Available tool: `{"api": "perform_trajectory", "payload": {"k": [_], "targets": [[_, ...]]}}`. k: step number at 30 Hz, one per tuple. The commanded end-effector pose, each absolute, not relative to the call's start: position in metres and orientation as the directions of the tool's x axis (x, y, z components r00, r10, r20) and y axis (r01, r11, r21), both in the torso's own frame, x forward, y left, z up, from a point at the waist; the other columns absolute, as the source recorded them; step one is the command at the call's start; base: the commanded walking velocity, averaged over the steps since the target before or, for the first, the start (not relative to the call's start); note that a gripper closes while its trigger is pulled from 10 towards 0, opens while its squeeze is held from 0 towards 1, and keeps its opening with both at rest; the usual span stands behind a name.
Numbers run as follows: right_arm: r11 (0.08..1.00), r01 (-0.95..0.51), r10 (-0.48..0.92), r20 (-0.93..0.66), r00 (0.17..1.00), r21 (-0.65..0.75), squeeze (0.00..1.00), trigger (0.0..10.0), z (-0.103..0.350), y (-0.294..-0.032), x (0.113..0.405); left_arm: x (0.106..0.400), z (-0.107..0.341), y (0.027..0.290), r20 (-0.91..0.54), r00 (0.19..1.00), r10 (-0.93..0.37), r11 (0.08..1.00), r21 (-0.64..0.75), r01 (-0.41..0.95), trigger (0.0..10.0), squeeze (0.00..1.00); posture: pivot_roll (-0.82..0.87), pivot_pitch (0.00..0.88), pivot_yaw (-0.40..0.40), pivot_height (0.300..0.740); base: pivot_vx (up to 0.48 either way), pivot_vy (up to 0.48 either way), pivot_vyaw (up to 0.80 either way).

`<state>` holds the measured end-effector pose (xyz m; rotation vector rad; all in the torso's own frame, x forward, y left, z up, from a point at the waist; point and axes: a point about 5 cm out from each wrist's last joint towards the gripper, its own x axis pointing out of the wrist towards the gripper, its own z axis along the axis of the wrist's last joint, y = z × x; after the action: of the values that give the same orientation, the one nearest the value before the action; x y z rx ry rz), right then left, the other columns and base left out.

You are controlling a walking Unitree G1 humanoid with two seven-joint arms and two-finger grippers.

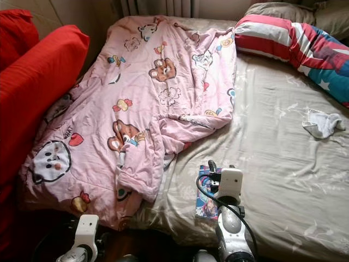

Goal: Clean up the room

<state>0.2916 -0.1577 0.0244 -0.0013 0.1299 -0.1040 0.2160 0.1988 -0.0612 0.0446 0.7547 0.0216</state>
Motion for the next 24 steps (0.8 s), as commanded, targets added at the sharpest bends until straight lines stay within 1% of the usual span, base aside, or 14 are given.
{"api": "perform_trajectory", "payload": {"k": [1, 4, 6, 14, 24], "targets": [[0.995, 0.102, -0.102, -0.168, 0.981, -0.009, 0.0, 10.0, 0.0177, -0.1557, 0.2872, 0.2048, -0.068, 0.1994, -0.711, 0.701, 0.047, 0.999, 0.049, -0.018, 10.0, 0.0, -0.02, 0.233, 0.038, 0.72, 0.0, 0.0, 0.0], [0.994, 0.112, -0.112, -0.17, 0.979, -0.011, 0.0, 10.0, 0.018, -0.1577, 0.2879, 0.2059, -0.0678, 0.1973, -0.71, 0.702, 0.046, 0.999, 0.047, -0.017, 10.0, 0.0, -0.02, 0.233, 0.037, 0.71, 0.0, 0.0, 0.0], [0.992, 0.125, -0.126, -0.181, 0.975, -0.018, 0.0, 10.0, 0.017, -0.1606, 0.2884, 0.2092, -0.0667, 0.1946, -0.71, 0.702, 0.044, 0.999, 0.046, -0.016, 10.0, 0.0, -0.02, 0.233, 0.037, 0.695, 0.0, 0.0, 0.0], [0.99, 0.141, -0.143, -0.195, 0.97, -0.023, 0.0, 10.0, 0.0161, -0.1621, 0.2892, 0.2142, -0.0642, 0.1949, -0.709, 0.704, 0.044, 0.999, 0.048, -0.015, 10.0, 0.0, -0.02, 0.231, 0.04, 0.67, 0.0, 0.0, 0.0], [0.988, 0.154, -0.153, -0.207, 0.966, -0.008, 0.0, 10.0, 0.0153, -0.1602, 0.2901, 0.2136, -0.0647, 0.1944, -0.712, 0.701, 0.041, 0.999, 0.049, -0.009, 10.0, 0.0, -0.02, 0.216, 0.043, 0.67, 0.0, 0.0, 0.0]]}}
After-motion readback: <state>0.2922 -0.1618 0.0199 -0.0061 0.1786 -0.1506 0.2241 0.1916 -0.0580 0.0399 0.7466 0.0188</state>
